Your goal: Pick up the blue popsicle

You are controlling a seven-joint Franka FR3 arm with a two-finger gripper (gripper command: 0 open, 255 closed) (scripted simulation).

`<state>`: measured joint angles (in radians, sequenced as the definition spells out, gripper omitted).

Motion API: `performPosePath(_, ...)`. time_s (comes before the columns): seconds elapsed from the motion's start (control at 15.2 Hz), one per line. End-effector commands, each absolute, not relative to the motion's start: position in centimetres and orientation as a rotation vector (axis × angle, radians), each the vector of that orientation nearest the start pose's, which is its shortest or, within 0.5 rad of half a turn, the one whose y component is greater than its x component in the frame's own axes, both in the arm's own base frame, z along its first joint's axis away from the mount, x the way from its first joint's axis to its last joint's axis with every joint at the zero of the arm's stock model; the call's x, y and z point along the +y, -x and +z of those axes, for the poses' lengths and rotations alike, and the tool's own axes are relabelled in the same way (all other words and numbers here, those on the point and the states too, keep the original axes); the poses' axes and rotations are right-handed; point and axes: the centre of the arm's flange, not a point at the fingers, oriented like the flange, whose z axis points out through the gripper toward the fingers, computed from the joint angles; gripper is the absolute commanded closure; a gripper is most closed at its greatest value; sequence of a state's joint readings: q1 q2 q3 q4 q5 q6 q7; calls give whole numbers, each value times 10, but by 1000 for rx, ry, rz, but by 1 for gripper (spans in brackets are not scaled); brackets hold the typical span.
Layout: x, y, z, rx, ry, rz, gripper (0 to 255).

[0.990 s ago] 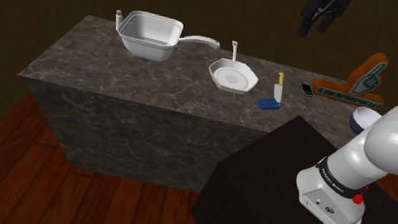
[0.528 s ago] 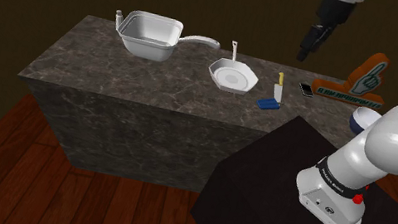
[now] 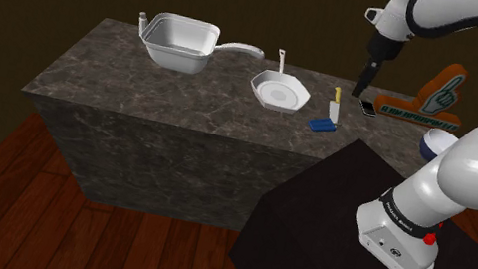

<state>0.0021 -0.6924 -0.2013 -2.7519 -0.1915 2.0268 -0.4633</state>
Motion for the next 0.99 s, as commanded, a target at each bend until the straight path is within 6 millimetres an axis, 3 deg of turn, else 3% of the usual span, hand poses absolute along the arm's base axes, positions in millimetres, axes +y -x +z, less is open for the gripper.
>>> performPosePath(0.0, -81, -320, 385, -731, 3089, 74, 0)
performPosePath(0.92, -167, -361, 229, -1363, 2888, 87, 0)
